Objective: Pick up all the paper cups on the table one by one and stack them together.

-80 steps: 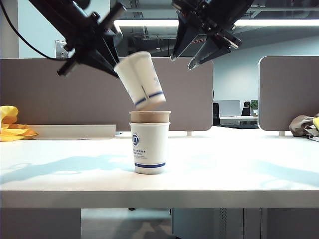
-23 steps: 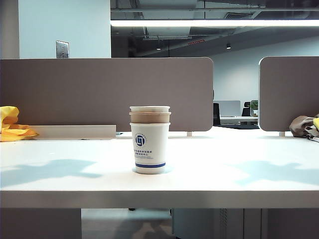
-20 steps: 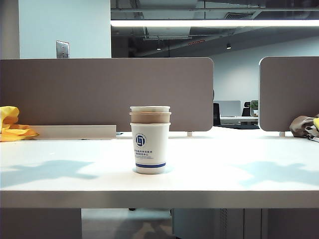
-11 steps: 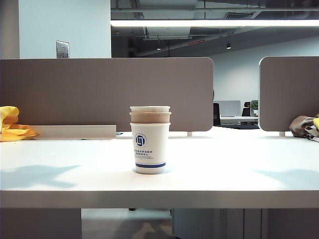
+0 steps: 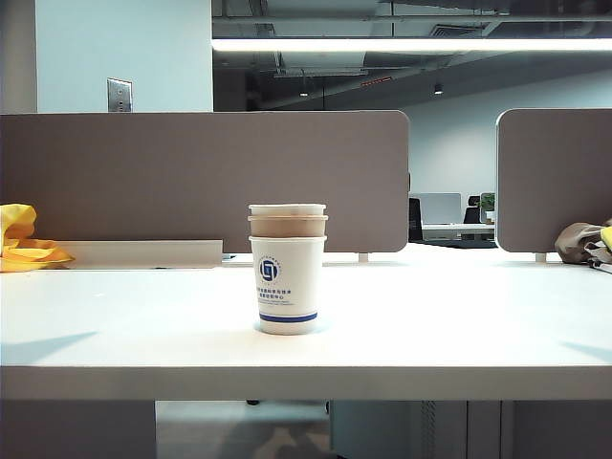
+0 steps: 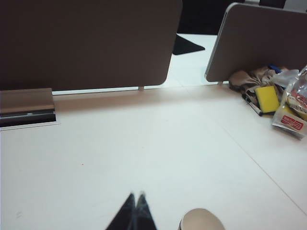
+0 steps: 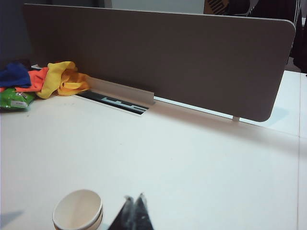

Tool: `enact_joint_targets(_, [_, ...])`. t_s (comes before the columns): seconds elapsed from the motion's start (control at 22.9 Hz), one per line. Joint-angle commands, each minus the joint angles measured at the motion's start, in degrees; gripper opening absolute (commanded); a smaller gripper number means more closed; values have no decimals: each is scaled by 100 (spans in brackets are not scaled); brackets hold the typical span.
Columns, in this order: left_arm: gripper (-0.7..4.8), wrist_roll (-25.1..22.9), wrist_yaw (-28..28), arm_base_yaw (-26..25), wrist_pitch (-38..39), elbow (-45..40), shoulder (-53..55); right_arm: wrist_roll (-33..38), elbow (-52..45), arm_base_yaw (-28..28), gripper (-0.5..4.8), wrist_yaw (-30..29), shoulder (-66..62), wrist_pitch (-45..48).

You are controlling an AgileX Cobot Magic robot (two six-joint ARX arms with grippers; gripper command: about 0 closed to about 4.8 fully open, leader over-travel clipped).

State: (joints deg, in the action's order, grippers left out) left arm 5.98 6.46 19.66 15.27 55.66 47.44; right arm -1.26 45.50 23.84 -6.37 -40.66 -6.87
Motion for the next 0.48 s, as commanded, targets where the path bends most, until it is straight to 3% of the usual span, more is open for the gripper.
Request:
enact_joint_targets(0.04, [-6,-153,-225,-2,-188,-702,-452,173,-450,0,-5,177,238,131])
enact_joint_targets(0.48, [-6,-118,-433,-2,-1095,-2457,-1488,238,-1547,0,-5,391,459,1113])
